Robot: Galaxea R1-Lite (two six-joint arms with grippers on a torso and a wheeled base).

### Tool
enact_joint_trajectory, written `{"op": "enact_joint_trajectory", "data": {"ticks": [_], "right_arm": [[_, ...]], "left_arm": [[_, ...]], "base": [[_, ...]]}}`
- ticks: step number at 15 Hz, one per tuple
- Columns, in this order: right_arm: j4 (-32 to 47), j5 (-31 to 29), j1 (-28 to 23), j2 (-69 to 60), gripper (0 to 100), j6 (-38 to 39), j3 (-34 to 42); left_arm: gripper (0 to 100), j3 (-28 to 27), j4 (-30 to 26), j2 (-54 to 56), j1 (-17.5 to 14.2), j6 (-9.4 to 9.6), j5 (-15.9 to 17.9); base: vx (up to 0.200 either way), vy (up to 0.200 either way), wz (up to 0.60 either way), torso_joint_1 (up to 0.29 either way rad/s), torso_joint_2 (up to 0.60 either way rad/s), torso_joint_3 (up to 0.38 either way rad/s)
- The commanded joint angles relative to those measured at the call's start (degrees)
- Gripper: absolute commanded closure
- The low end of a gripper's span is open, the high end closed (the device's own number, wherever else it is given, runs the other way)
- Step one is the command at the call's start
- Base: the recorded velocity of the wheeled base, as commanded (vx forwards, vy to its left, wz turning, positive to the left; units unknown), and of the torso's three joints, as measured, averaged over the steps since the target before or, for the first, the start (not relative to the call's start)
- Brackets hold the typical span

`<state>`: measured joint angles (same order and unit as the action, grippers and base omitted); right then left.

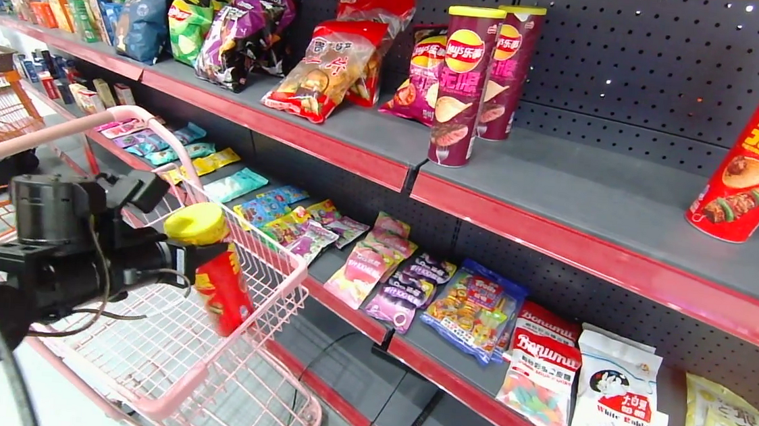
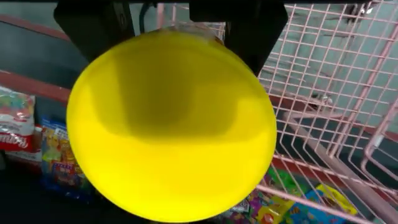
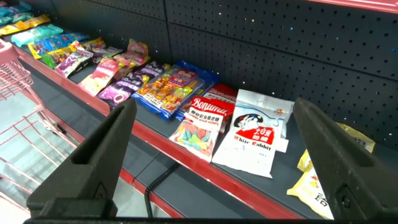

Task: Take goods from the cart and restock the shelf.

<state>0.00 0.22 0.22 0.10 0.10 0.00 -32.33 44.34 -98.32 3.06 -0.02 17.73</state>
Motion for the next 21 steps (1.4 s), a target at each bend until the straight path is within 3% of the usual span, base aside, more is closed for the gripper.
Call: {"op": "enact_joint_trajectory", "data": {"ticks": [1,2,4,6,10,12,17,18,19,20,21], "right_arm": [[0.0,0.0,0.0,0.0,0,0.0,0.0],[0.0,0.0,0.0,0.0,0,0.0,0.0],[0.0,0.0,0.0,0.0,0,0.1,0.0],[0.0,0.0,0.0,0.0,0,0.0,0.0],[0.0,0.0,0.0,0.0,0,0.0,0.0],[0.0,0.0,0.0,0.0,0,0.0,0.0],[0.0,0.0,0.0,0.0,0,0.0,0.0],[0.0,0.0,0.0,0.0,0,0.0,0.0],[0.0,0.1,0.0,0.0,0,0.0,0.0],[0.0,0.0,0.0,0.0,0,0.0,0.0],[0.0,0.0,0.0,0.0,0,0.0,0.0]], "left_arm": [[100,-7.0,-13.5,21.3,-1.6,-0.15,-0.2],[100,-7.6,-15.4,23.3,-1.6,-0.15,-0.3],[100,-8.1,-25.5,34.3,-1.6,0.02,-1.4],[100,-5.6,-29.1,42.4,-1.6,0.29,-1.7],[100,9.2,-32.6,60.6,-1.6,0.9,-1.9],[100,9.9,-37.9,65.4,-1.6,0.82,-3.0],[100,10.3,-39.2,66.9,-1.6,0.9,-9.4],[100,10.0,-39.5,66.9,-1.6,1.43,-11.7],[100,10.2,-39.5,66.9,-1.6,3.72,-13.9],[100,10.4,-39.6,67.0,-1.6,5.3,-14.9],[100,10.2,-39.5,66.9,-1.6,5.65,-15.0]], "base": [[0.0,0.0,0.0,0.0,0.0,0.0],[0.0,0.0,0.0,0.0,0.0,0.0],[0.0,0.0,0.0,0.0,0.0,0.0],[0.0,0.0,0.0,0.0,0.0,0.0],[0.0,0.0,0.0,0.0,0.0,0.0],[0.0,0.0,0.0,0.009,-0.03,-0.016],[0.0,0.0,0.0,0.152,-0.43,-0.278],[0.0,0.0,0.0,0.212,-0.55,-0.359],[0.0,0.0,0.0,0.212,-0.57,-0.354],[0.0,0.0,0.0,0.232,-0.59,-0.359],[0.0,0.0,0.0,0.246,-0.59,-0.369]]}}
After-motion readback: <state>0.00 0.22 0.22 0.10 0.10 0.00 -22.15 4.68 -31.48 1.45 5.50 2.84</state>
